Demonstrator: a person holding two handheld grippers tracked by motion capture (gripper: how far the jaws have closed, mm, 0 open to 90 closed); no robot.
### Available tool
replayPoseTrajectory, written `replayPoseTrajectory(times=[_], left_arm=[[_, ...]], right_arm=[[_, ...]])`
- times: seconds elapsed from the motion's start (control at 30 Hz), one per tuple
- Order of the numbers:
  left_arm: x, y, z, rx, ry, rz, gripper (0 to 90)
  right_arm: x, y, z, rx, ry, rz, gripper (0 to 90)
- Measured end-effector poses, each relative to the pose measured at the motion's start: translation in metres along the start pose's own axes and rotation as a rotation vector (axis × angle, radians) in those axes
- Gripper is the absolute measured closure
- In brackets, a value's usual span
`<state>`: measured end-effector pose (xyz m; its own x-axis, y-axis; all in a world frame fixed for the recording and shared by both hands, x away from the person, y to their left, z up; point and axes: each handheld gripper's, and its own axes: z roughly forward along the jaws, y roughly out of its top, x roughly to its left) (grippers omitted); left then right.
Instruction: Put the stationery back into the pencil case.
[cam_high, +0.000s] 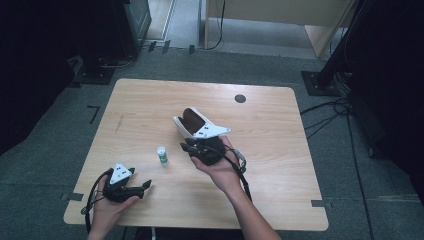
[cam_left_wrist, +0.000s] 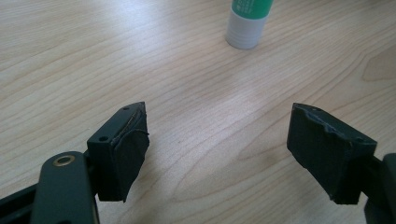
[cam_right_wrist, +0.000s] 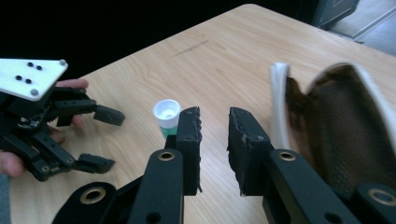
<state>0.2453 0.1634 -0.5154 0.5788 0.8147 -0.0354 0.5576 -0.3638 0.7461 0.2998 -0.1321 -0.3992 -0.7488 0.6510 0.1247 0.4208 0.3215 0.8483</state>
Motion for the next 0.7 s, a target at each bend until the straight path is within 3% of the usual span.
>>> replayPoseTrajectory(times=[0.4, 0.7], left_arm=[[-0.004, -0.001, 0.003, 0.044, 0.021, 0.038, 20.3], [-0.004, -0.001, 0.003, 0.045, 0.020, 0.038, 19.9]], right_arm=[[0.022, -0.002, 0.038, 0.028, 0.025, 0.008, 64.8], [0.031, -0.004, 0.061, 0.031, -0.010, 0.030, 57.8]])
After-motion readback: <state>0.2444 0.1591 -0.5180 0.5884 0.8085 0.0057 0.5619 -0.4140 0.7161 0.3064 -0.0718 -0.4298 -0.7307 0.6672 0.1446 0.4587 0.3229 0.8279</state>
